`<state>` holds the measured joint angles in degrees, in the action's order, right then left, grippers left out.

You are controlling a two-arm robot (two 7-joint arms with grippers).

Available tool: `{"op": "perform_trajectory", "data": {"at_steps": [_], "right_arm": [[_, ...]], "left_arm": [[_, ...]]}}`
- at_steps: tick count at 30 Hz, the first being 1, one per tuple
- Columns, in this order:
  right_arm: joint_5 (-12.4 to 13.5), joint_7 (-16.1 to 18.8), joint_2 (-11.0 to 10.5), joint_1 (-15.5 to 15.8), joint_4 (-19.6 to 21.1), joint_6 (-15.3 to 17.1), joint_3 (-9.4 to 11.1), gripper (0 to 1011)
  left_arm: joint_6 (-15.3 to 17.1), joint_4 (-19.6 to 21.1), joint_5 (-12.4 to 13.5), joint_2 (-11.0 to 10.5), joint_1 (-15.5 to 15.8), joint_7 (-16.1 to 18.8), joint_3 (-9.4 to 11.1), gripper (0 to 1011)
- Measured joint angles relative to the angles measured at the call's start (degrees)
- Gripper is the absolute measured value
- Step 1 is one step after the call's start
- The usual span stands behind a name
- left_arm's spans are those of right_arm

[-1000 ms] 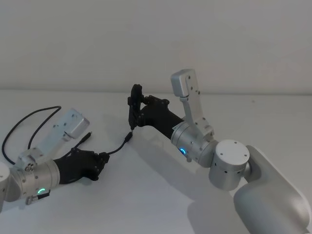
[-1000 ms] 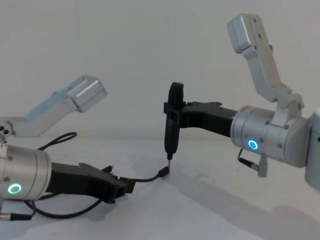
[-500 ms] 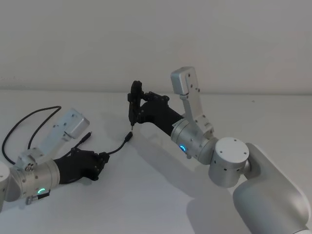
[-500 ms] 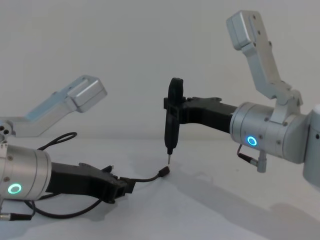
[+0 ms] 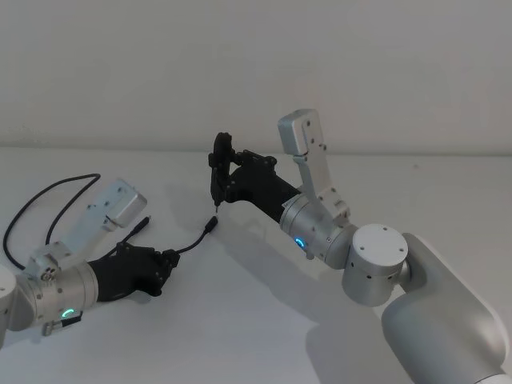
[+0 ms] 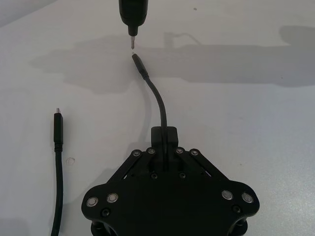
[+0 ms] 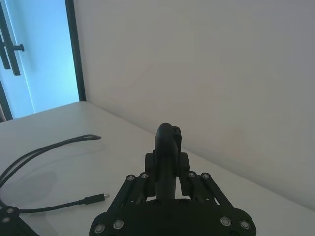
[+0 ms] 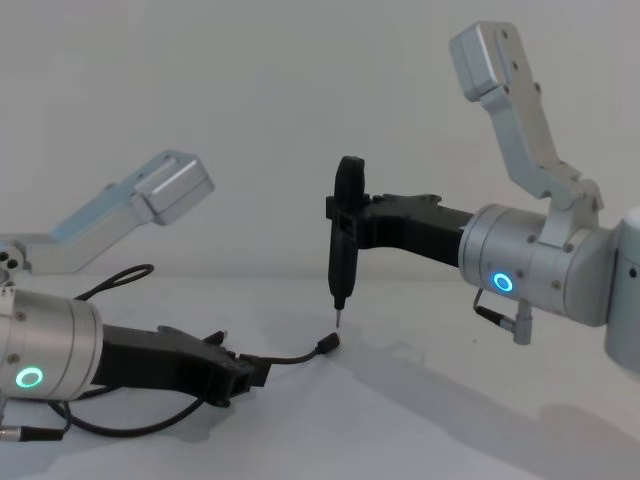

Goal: Pick up the data cable with the one hand.

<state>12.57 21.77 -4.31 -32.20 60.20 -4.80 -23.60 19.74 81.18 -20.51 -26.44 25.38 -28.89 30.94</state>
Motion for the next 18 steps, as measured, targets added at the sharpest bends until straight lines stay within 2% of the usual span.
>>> {"op": "perform_trajectory", "data": {"at_steps": [18], "right_arm": [[-0.4,0.4,0.2,-0.4,-1.0,0.1,-0.5,274]], "left_arm": [[0.0,0.0,0.0,0.0,0.0,0.0,0.0,45]]}}
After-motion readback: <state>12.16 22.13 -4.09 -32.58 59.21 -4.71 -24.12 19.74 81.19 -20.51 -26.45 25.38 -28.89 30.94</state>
